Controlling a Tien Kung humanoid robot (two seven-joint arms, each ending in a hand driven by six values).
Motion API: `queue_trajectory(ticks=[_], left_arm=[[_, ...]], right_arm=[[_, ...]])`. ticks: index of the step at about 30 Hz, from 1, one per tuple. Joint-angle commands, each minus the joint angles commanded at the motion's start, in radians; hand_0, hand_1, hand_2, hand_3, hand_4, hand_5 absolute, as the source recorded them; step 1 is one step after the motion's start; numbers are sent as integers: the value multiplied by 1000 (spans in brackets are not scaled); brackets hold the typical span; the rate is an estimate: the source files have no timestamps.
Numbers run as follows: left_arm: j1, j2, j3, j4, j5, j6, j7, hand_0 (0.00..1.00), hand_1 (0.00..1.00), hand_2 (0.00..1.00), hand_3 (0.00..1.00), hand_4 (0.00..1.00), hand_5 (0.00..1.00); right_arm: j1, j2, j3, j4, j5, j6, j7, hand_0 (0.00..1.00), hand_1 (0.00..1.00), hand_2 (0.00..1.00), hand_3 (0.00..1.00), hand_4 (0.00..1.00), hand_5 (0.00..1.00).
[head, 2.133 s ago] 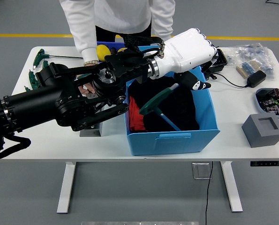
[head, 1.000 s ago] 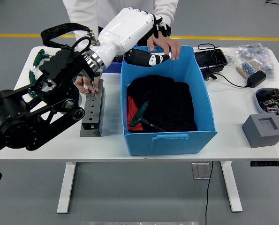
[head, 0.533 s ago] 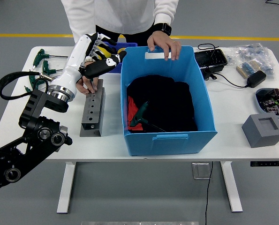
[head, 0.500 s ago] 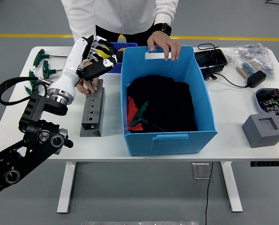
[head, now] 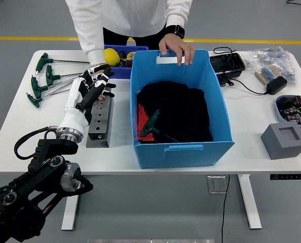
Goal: Lift tool from toolbox,place it in box,lift tool from toolbox,place it in box
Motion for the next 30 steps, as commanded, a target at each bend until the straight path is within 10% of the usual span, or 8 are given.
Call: queue_trajectory(ticks=[5,6,11,30], left_arm=[[9,-14,9,48,-214,-38,-75,389,505,749,914,760,741],[8,-17,15,62,-260,-55,-94,619,654,816,941,774,780],[6,-34,33,112,-468,-123,-160,619,654,816,941,774,780],[-81,-77,65,333,-1248,-342,-138,680,671,788,928,843,896]], right_arm=[[0,0,-1,0,0,1,-1,681,659,725,567,772,695],[1,-1,-1,0,-1,1,-1,681,658,725,566,770,697],[3,-1,-5,0,1,0,0,681,658,725,566,770,697],[11,-3,-9,3,-3,0,1,681,656,723,565,766,699]])
